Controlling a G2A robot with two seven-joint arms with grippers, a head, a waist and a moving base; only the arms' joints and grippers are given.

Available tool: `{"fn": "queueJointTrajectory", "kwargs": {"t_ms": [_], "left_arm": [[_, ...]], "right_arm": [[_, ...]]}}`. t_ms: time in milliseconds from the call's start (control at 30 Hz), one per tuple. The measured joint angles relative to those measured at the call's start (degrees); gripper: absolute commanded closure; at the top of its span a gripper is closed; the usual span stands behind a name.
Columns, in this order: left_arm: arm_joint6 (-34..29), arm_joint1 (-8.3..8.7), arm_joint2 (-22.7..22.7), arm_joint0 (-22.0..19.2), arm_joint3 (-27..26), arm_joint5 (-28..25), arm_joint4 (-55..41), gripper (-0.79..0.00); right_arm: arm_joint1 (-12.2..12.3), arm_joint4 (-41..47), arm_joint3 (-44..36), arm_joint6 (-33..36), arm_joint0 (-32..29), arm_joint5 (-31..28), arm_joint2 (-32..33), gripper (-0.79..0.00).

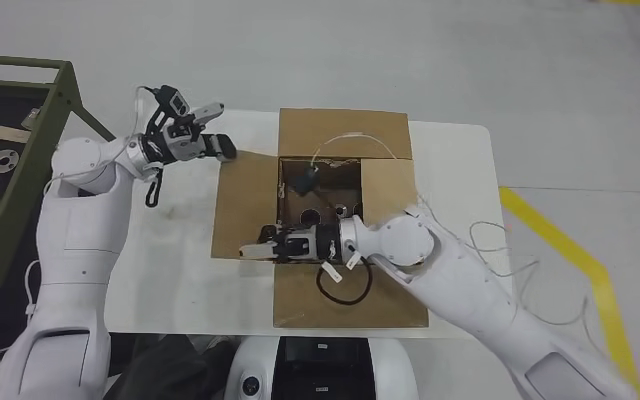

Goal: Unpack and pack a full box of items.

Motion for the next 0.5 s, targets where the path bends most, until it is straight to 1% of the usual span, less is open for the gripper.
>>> {"fn": "queueJointTrajectory", "kwargs": {"t_ms": [300, 500], "left_arm": [[3.1, 0.34, 1.3, 0.7, 2.7, -2.2, 4.8, -0.785], [4.3, 0.13, 3.5, 0.0, 5.1, -3.1, 6.4, -0.785]], "right_arm": [[3.6, -0.7, -7.2, 1.4, -9.7, 0.7, 11.2, -0.785], [5.2, -0.8, -11.0, 2.6, -15.3, 0.3, 17.1, -0.785]]}}
